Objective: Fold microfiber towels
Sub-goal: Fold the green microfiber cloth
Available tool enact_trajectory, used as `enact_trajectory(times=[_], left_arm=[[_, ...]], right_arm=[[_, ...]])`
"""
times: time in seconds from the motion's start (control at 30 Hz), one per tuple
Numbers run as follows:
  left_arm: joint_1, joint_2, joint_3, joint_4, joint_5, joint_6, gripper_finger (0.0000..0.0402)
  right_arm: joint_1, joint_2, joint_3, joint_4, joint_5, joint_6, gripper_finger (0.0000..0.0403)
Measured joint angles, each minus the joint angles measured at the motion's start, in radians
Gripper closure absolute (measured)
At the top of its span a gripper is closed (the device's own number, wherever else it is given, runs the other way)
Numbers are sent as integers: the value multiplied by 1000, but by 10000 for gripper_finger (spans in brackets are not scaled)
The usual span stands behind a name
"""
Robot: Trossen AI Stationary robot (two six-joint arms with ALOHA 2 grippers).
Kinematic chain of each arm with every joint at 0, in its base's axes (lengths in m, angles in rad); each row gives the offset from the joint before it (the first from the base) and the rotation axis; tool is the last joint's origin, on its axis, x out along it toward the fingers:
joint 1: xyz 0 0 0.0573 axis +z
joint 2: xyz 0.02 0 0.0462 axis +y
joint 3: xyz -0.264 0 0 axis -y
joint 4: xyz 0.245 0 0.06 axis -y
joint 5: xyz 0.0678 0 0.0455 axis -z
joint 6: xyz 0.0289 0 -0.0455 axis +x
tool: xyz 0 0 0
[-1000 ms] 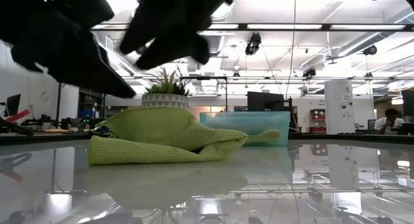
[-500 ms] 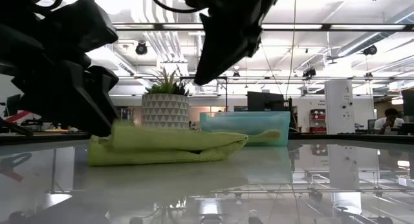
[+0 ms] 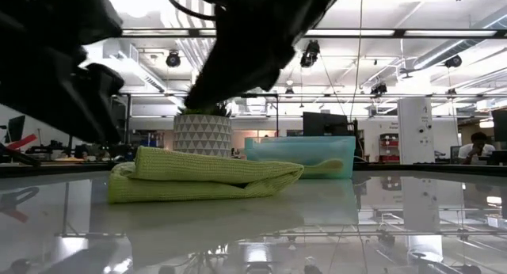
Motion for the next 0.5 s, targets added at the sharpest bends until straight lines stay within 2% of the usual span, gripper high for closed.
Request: enact_trajectory(times=[0.2,0.37,0.5], left_arm=[[-21,5,-23,-33,-58,-65,258],[-19,31,-33,-43,-132,-57,258],[-16,37,-35,-44,-157,-39,258]], right_arm=[[-31,6,-36,156,-4,-18,312],[-63,56,-33,266,-4,-18,273],[-89,105,-27,287,-4,-10,255]])
